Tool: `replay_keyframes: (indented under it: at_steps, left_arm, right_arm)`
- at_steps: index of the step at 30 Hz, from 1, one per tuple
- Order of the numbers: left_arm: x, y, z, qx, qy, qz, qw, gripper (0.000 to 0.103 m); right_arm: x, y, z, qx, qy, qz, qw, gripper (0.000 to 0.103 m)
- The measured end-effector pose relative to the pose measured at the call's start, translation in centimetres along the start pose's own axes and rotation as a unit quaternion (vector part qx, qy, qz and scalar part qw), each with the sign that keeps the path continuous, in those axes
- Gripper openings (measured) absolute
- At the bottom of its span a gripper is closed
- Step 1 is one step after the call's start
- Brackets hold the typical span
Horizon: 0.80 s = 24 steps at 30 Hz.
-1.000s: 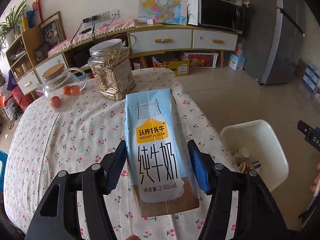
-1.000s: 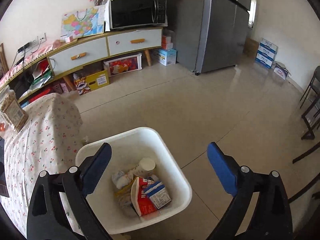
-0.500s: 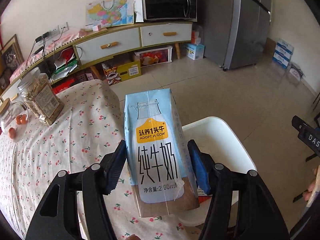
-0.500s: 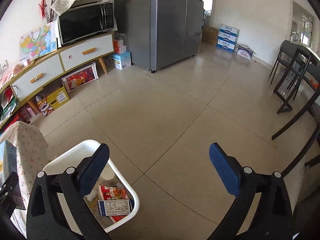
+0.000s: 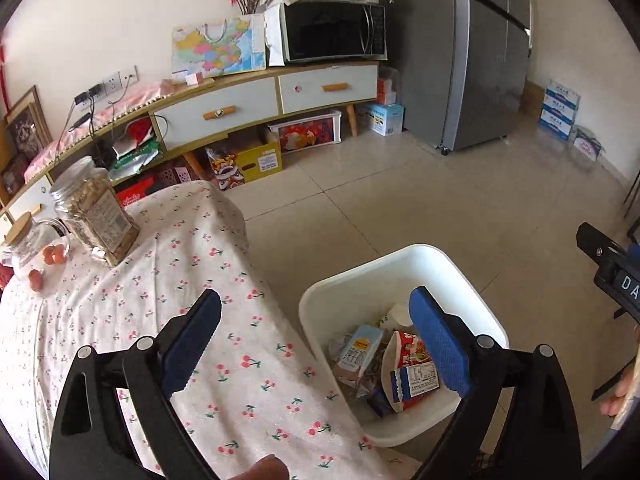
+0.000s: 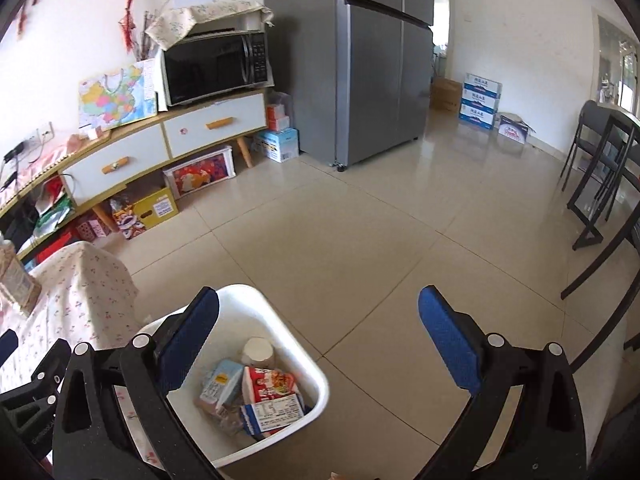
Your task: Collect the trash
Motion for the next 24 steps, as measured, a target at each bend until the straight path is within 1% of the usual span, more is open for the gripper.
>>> replay_keyframes:
  at_steps: [1, 3, 6, 8, 11, 14, 19, 24]
  left_arm:
    - [-0.4, 1.1, 0.9, 0.008, -0.007, 0.002, 0.9999, 0.096]
    - [-1.2, 3.3, 2.6, 0.023, -0.016, 0.008, 0.9996, 0.096]
    - [-2.8, 7.0, 4.8, 0.044, -0.022, 0.025, 0.9985, 0.096]
    - [-4.0, 9.4, 6.3, 0.061, -0.028, 0.04, 0.9969, 0.096]
    - [-5.9, 12.6, 8.0, 0.08, -0.027, 0.055, 0.9949, 0.096]
    - [-7.7, 15.3, 9.4, 0.091, -0.025, 0.074, 0.9928, 0.096]
    - [-10.2, 18.8, 11.0, 0.106, -0.04, 0.108, 0.9877, 0.096]
    - [-11.7, 21.4, 10.6, 0.097, -0.032, 0.133, 0.9858, 0.096]
  right_arm:
    - [-0.2, 1.0, 0.8, 0.008, -0.008, 0.005, 1.0, 0.096]
    - [-1.0, 2.5, 2.5, 0.02, -0.019, 0.008, 1.0, 0.096]
    - [-2.9, 4.4, 4.7, 0.056, -0.013, -0.01, 0.998, 0.096]
    - [-4.0, 5.9, 6.1, 0.074, -0.016, -0.012, 0.997, 0.096]
    - [-5.5, 8.5, 8.0, 0.094, -0.027, 0.008, 0.995, 0.096]
    - [-6.8, 11.0, 9.4, 0.103, -0.034, 0.033, 0.994, 0.096]
    - [-9.1, 14.3, 10.7, 0.123, -0.026, 0.075, 0.989, 0.096]
    - [-10.5, 16.8, 11.9, 0.119, -0.06, 0.115, 0.984, 0.096]
Point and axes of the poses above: each gripper's, at about its wrist camera, not at the fingertips, and z roughly against the way its jaws point, y to its left, x to its top, the point moved 3 cm from there along -z, roughly the way its jaws point, and after that the axes turned 5 degrees about z, right-handed, at the moved point
